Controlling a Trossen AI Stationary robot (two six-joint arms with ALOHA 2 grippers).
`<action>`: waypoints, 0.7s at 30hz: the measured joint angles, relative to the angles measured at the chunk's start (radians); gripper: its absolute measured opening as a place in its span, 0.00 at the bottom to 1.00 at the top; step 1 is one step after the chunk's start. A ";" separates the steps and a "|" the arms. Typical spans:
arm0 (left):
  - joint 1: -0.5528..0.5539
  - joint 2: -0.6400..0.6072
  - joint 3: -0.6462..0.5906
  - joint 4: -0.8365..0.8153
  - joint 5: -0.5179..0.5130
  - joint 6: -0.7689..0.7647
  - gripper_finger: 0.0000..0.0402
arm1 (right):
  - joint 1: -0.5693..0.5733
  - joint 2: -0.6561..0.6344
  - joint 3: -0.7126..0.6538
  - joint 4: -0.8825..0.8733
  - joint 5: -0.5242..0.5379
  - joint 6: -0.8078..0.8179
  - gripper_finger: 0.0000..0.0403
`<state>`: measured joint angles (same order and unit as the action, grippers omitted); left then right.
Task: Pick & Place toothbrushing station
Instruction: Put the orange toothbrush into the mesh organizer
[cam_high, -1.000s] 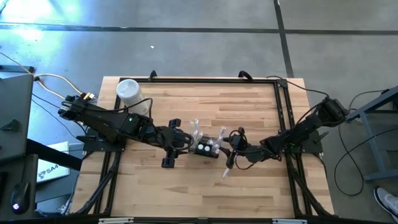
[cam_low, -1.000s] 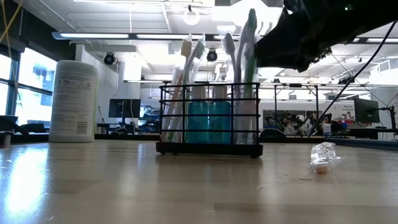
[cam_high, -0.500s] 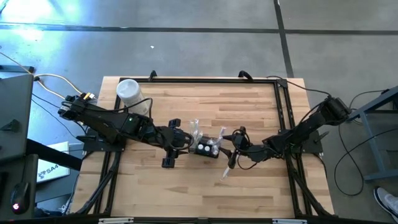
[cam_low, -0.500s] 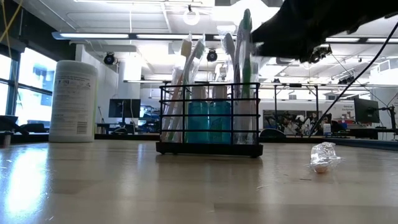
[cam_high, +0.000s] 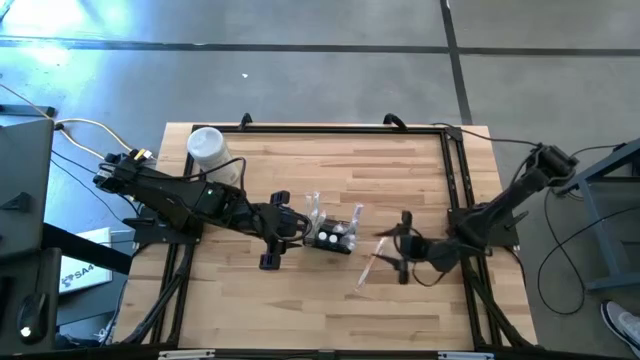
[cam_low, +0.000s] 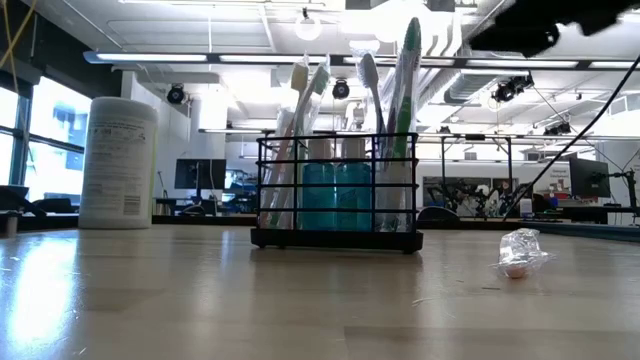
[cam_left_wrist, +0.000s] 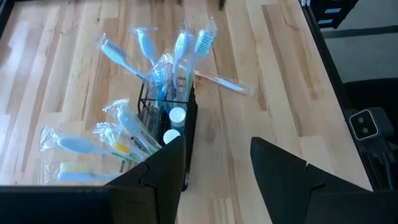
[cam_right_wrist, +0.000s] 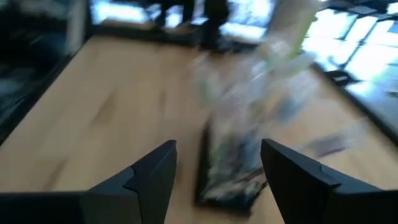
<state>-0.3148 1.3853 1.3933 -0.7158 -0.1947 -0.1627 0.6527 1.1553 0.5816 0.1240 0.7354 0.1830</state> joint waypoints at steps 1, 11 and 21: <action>0.000 0.000 0.000 0.000 0.000 0.000 0.45 | 0.008 -0.001 0.000 -0.030 -0.027 0.013 0.56; 0.000 0.000 0.000 0.013 0.000 0.000 0.45 | -0.002 0.053 0.000 -0.166 -0.199 0.078 0.56; 0.000 0.000 0.000 0.010 -0.001 -0.052 0.45 | -0.106 0.140 0.001 -0.148 -0.416 -0.053 0.56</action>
<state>-0.3147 1.3853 1.3933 -0.7063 -0.1959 -0.2150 0.5467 1.2951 0.5823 -0.0240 0.3197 0.1297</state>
